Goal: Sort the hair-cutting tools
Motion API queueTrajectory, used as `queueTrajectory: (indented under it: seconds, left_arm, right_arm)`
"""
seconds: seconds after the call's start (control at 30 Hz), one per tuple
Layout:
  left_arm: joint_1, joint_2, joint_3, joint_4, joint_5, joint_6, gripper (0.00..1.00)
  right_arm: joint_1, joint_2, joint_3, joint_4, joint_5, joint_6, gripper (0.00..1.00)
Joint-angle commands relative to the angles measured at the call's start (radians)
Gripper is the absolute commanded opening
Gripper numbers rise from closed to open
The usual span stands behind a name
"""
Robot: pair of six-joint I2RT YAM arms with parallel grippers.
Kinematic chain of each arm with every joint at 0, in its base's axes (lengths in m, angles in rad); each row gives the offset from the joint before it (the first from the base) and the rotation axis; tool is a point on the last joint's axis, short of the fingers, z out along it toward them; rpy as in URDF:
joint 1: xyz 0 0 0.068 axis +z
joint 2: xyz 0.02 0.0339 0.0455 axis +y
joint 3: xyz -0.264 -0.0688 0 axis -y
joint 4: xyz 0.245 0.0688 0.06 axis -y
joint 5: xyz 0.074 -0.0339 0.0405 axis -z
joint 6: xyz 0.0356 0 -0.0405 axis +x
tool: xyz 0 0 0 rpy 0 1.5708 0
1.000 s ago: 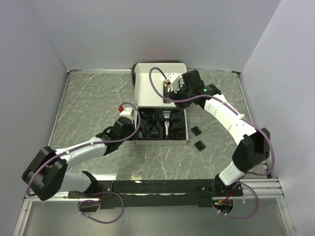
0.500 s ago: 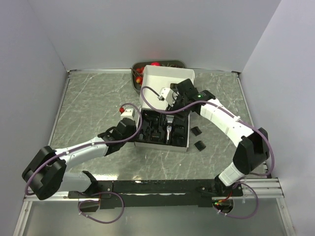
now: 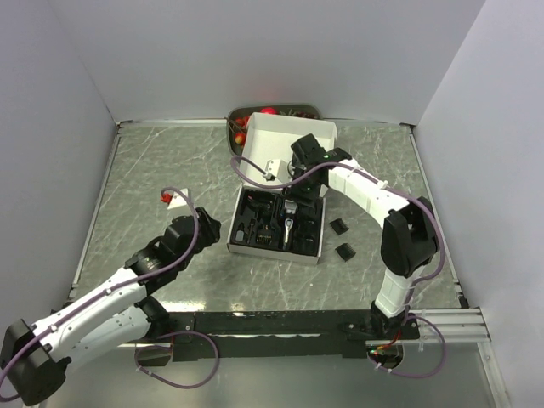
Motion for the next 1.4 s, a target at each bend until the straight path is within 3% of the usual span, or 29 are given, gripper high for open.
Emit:
queueTrajectory:
  seconds: [0.0,1.37]
  left_arm:
    - [0.001,-0.03,0.0,-0.037,0.032,-0.044,0.43]
    - [0.001,0.03,-0.028,0.055,0.073,-0.029,0.44]
  right_arm:
    - [-0.019,0.024,0.048,-0.053,-0.052,-0.061,0.45]
    - [-0.074,0.148,0.017,-0.043,-0.101,-0.049,0.53]
